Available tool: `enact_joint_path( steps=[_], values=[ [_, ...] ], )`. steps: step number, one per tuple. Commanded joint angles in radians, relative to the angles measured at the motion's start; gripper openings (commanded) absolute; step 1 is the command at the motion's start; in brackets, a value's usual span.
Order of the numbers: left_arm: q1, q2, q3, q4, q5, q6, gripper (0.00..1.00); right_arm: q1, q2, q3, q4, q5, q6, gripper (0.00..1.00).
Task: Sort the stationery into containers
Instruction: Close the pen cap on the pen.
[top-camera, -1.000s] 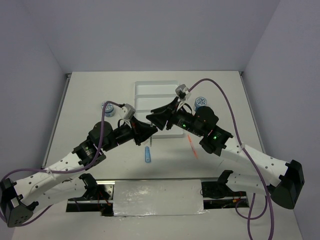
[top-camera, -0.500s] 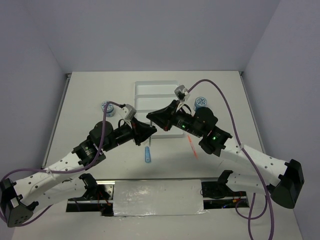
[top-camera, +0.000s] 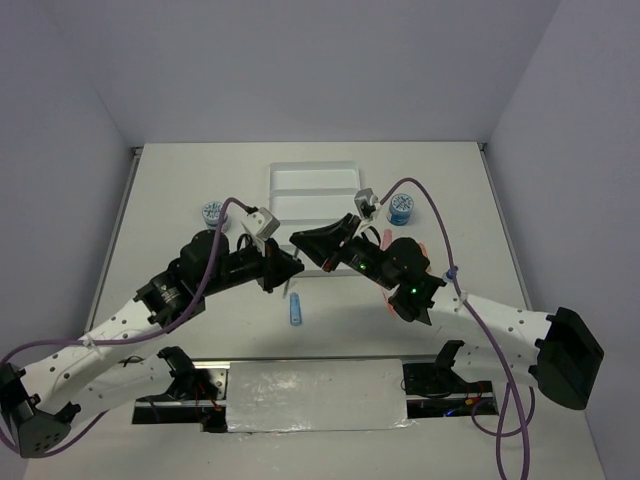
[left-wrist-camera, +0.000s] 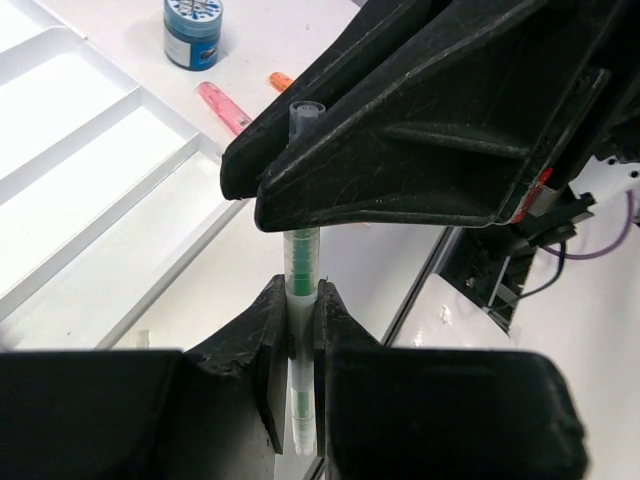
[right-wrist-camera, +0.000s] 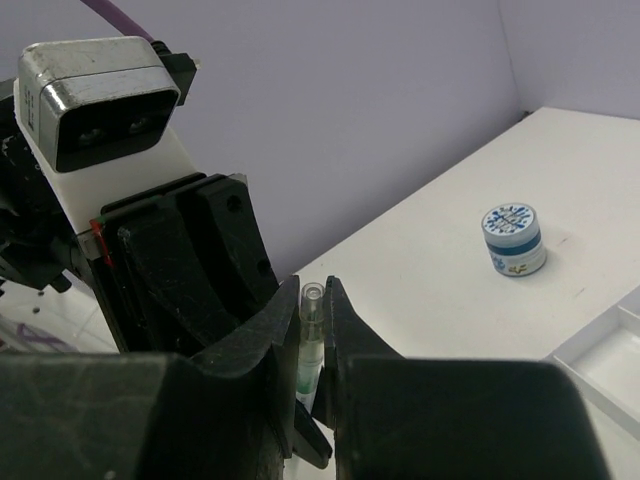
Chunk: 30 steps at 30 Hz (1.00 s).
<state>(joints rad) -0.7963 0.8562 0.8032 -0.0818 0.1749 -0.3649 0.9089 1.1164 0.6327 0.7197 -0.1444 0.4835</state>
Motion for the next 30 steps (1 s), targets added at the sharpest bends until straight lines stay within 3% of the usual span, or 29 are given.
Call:
enact_joint_path(
  steps=[1,16,30],
  values=[
    [0.058,-0.043,0.169,0.372,0.095,0.001,0.0,0.068,0.066,-0.07,-0.259,-0.037,-0.077,0.0],
    [0.103,-0.072,0.234,0.379,0.225,0.023,0.0,0.085,0.123,-0.016,-0.341,-0.072,-0.059,0.0],
    [0.106,-0.068,0.335,0.375,0.337,0.08,0.0,0.085,0.275,0.044,-0.41,-0.179,-0.019,0.0]
  ],
)
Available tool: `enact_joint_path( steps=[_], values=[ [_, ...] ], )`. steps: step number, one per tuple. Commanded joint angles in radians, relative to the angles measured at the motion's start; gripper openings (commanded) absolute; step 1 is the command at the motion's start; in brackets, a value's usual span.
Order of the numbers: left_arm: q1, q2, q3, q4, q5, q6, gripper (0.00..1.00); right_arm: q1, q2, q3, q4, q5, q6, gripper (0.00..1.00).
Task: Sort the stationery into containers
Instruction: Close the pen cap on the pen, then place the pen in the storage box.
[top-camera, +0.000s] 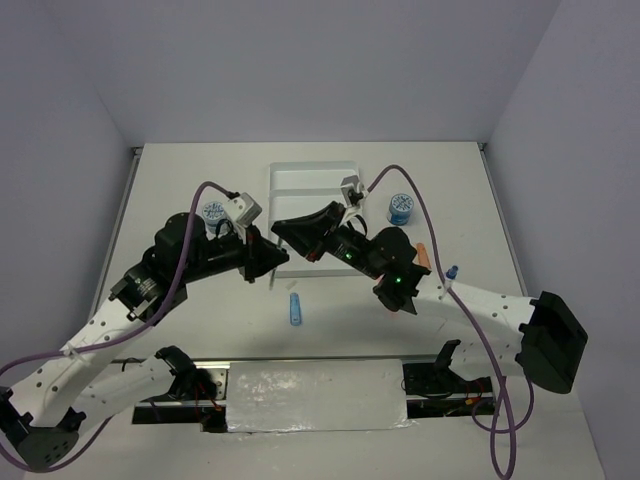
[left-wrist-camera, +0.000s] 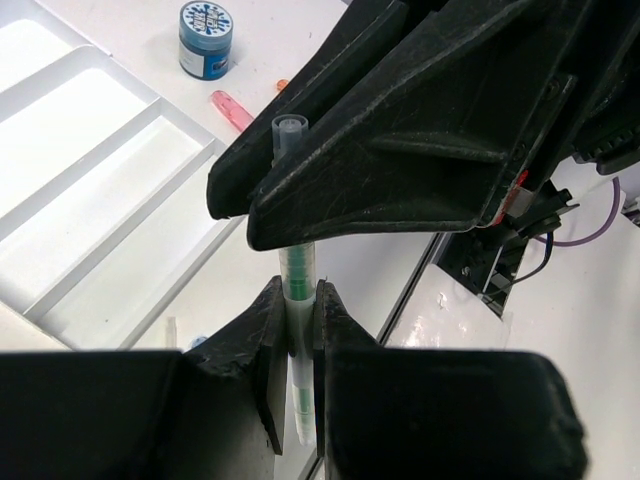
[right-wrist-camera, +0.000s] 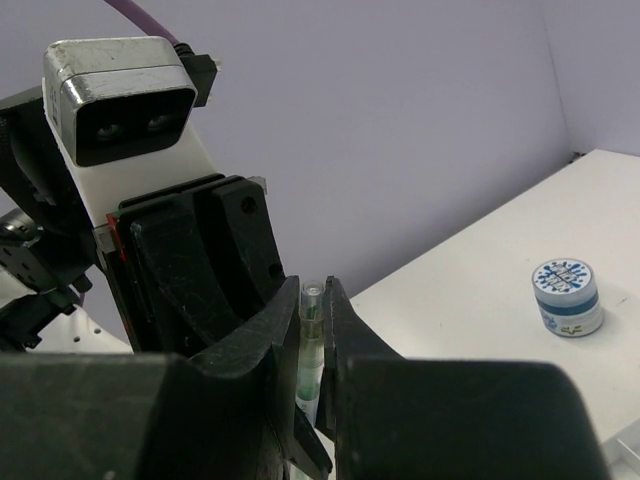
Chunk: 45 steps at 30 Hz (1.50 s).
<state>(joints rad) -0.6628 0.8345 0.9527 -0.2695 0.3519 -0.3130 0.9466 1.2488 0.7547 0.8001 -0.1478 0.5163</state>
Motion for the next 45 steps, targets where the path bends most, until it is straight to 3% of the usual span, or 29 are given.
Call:
enact_joint_path(
  steps=[1,8,10,11,14,17,20,26,30,35,41,42,45],
  values=[
    [-0.029,-0.048,0.176,0.564,0.162,0.028,0.0,0.046,0.141,-0.071,-0.499,-0.173,-0.055,0.0],
    [-0.037,-0.003,0.101,0.518,0.124,0.084,0.0,0.008,-0.015,0.064,-0.676,-0.06,-0.07,0.02],
    [-0.044,0.005,0.025,0.536,0.076,0.101,0.0,-0.037,-0.105,0.104,-0.726,-0.017,-0.07,0.12],
    [-0.046,0.011,-0.026,0.556,0.067,0.104,0.0,-0.063,-0.138,0.142,-0.743,0.02,-0.064,0.25],
    [-0.047,0.028,-0.087,0.587,0.041,0.133,0.0,-0.181,-0.245,0.211,-0.792,0.048,-0.058,0.36],
    [-0.05,0.073,-0.133,0.598,0.012,0.224,0.0,-0.31,-0.319,0.277,-0.874,0.059,-0.053,0.65],
    [-0.05,0.152,-0.124,0.581,-0.011,0.328,0.0,-0.406,-0.35,0.319,-0.912,0.06,-0.062,0.74],
    [-0.037,0.391,0.017,0.418,0.021,0.699,0.0,-0.463,-0.462,0.307,-0.989,0.109,-0.113,0.79],
    [-0.028,0.575,0.041,0.374,-0.025,0.827,0.0,-0.47,-0.515,0.305,-1.026,0.136,-0.136,0.82],
    [0.006,0.809,0.162,0.276,-0.011,0.903,0.0,-0.47,-0.532,0.31,-1.065,0.064,-0.168,0.82],
    [0.014,0.913,0.215,0.244,-0.011,0.927,0.0,-0.473,-0.563,0.278,-1.081,0.054,-0.194,0.82],
    [0.017,0.925,0.219,0.239,-0.004,0.924,0.1,-0.473,-0.563,0.279,-1.085,0.057,-0.202,0.82],
    [0.029,0.936,0.228,0.225,0.038,0.911,0.16,-0.473,-0.565,0.279,-1.095,0.066,-0.209,0.82]
  ],
)
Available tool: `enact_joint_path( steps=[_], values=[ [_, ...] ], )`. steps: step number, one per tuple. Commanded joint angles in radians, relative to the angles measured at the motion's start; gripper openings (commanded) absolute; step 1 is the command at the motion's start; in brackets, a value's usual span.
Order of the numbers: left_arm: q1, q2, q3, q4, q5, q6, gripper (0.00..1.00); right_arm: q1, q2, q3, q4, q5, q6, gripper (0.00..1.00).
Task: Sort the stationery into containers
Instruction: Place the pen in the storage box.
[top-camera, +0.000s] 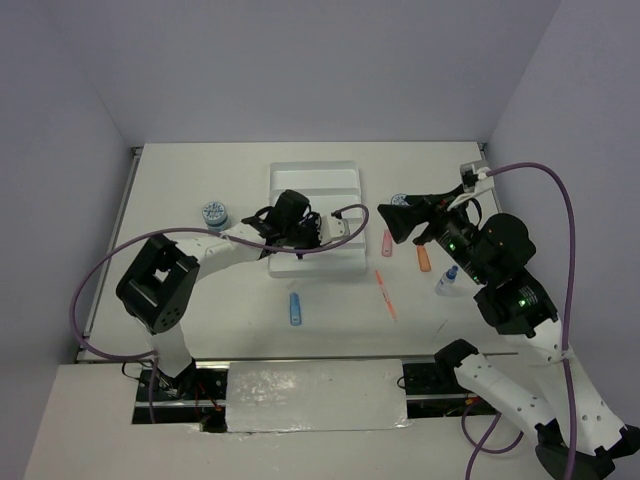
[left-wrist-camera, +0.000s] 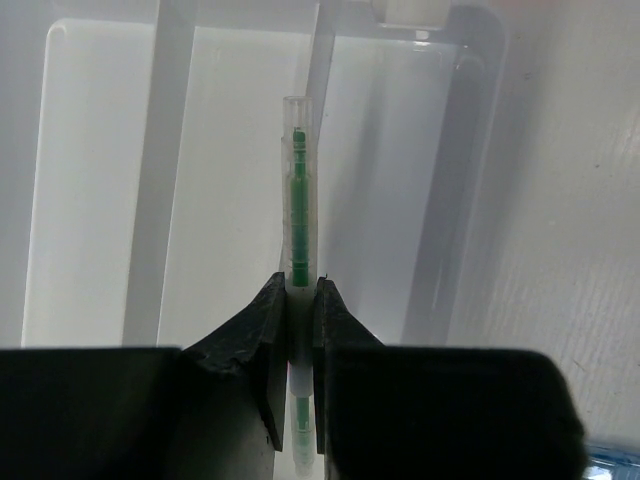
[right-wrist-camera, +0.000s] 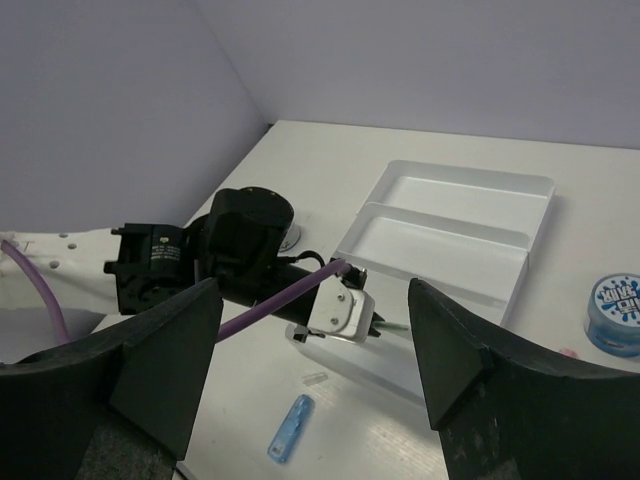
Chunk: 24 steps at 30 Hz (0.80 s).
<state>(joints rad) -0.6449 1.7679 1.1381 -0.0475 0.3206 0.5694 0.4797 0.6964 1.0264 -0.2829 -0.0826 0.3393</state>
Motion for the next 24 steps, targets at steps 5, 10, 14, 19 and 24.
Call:
enact_joint_path(
  steps=[5,10,14,19,24],
  values=[
    [0.013,0.016,0.028,-0.014,0.095,0.029,0.19,-0.007,0.005,0.006,-0.001,-0.002,-0.031,0.82],
    [0.013,0.034,-0.003,0.008,0.081,0.02,0.25,-0.009,0.015,0.008,0.005,-0.009,-0.029,0.82],
    [0.013,0.05,0.017,0.008,0.057,-0.005,0.99,-0.009,0.017,0.014,0.005,-0.008,-0.029,0.82],
    [0.013,0.028,0.029,-0.002,0.066,-0.017,0.99,-0.006,0.014,0.015,0.002,0.006,-0.036,0.82],
    [0.013,-0.076,-0.007,0.066,-0.013,-0.063,0.99,-0.006,0.021,0.005,0.011,0.02,-0.039,0.82]
  ],
)
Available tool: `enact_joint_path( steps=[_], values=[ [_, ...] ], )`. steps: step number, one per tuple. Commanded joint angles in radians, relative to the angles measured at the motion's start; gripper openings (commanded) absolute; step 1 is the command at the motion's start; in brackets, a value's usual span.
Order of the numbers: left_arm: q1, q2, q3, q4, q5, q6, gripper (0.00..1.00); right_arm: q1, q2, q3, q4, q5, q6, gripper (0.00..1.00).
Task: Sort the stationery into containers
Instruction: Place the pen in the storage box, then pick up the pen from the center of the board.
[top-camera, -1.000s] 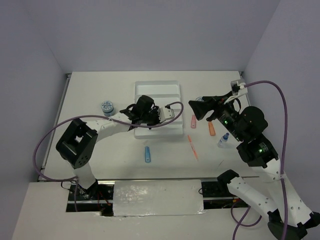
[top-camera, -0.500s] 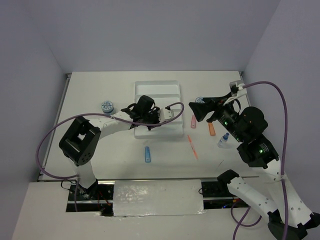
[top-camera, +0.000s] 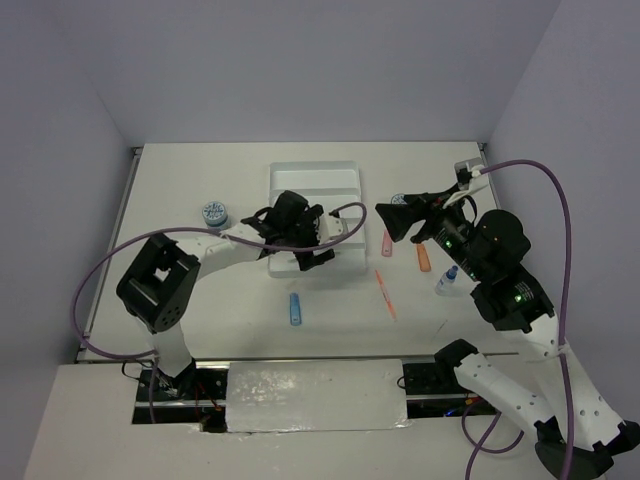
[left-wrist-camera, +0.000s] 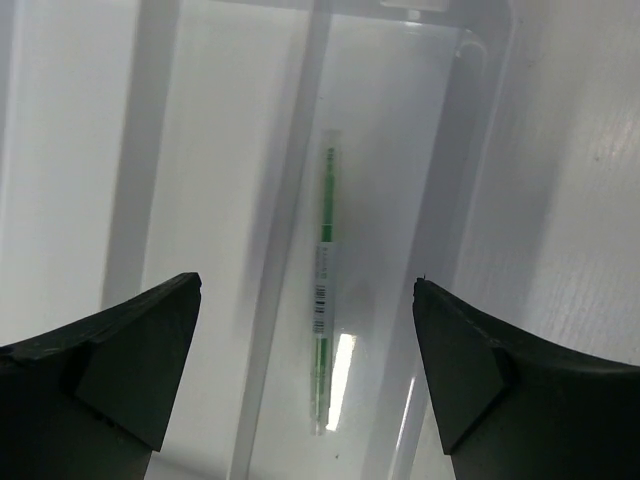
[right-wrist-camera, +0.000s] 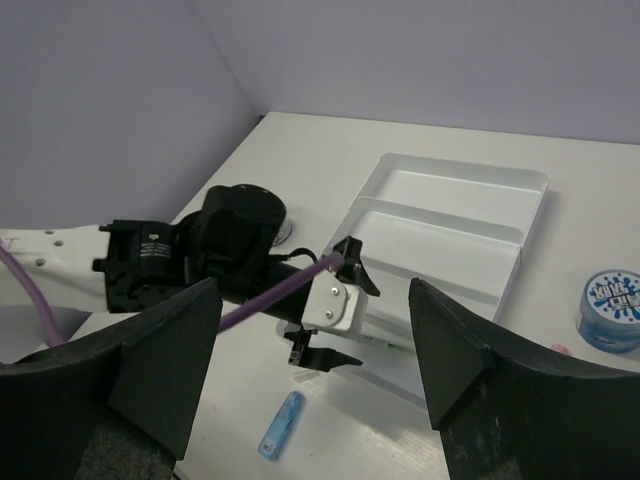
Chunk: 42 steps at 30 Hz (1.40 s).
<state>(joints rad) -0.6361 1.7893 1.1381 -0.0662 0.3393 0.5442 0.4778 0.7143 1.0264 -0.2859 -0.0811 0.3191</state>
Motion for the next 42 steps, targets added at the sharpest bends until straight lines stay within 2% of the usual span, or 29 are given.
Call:
enact_joint_path(
  steps=[1,3,4,5,6,7,8,9,11,12,15,17,18,21,29,33,39,42],
  values=[
    [0.003,-0.147,-0.014,0.107,-0.064,-0.076,0.99,-0.007,0.016,-0.006,0.02,0.021,-0.02,0.83],
    [-0.008,-0.201,-0.026,0.186,-0.159,-0.137,0.99,-0.004,0.04,-0.017,0.016,0.038,-0.011,0.87],
    [-0.011,-0.229,-0.023,0.21,-0.298,-0.226,0.99,-0.005,0.077,-0.02,0.001,0.041,-0.005,0.87],
    [-0.014,-0.279,-0.018,0.227,-0.347,-0.281,0.99,-0.004,0.092,-0.032,-0.002,0.044,0.011,0.87],
    [-0.014,-0.303,0.0,0.221,-0.417,-0.405,0.99,-0.004,0.117,-0.043,-0.002,0.04,0.017,0.86],
    [-0.014,-0.329,0.006,0.209,-0.556,-0.476,0.99,-0.004,0.125,-0.07,0.008,0.035,0.023,0.86],
    [-0.013,-0.381,0.015,0.185,-0.619,-0.543,0.99,-0.005,0.128,-0.084,0.014,0.03,0.034,0.86],
    [-0.01,-0.405,0.038,0.101,-0.676,-0.699,0.99,-0.005,0.134,-0.101,0.022,0.02,0.038,0.86],
    [0.01,-0.483,0.06,-0.027,-0.814,-0.85,0.99,-0.004,0.146,-0.147,0.024,0.009,0.032,0.86],
    [0.025,-0.508,0.057,-0.07,-0.815,-0.96,0.99,-0.004,0.161,-0.155,0.005,0.01,0.029,0.85],
    [0.087,-0.625,-0.007,-0.179,-0.731,-1.099,0.99,0.001,0.276,-0.176,-0.068,0.014,0.026,0.81],
    [0.107,-0.7,-0.055,-0.178,-0.654,-1.1,0.99,0.008,0.301,-0.207,-0.096,0.062,0.041,0.81],
    [0.107,-0.715,-0.09,-0.179,-0.573,-1.083,0.99,0.013,0.306,-0.218,-0.108,0.081,0.047,0.82],
    [0.095,-0.726,-0.127,-0.231,-0.485,-1.075,0.99,0.018,0.319,-0.252,-0.14,0.148,0.061,0.87],
    [-0.004,-0.633,-0.233,-0.278,-0.543,-1.078,0.99,0.074,0.499,-0.255,-0.24,0.216,0.089,0.88],
    [-0.034,-0.608,-0.248,-0.25,-0.523,-1.069,0.99,0.074,0.566,-0.267,-0.228,0.193,0.087,0.83],
    [-0.073,-0.593,-0.221,-0.274,-0.549,-1.047,0.99,0.073,0.64,-0.278,-0.237,0.178,0.092,0.67],
    [-0.088,-0.596,-0.218,-0.279,-0.556,-1.04,0.99,0.074,0.677,-0.281,-0.249,0.162,0.097,0.64]
  ],
)
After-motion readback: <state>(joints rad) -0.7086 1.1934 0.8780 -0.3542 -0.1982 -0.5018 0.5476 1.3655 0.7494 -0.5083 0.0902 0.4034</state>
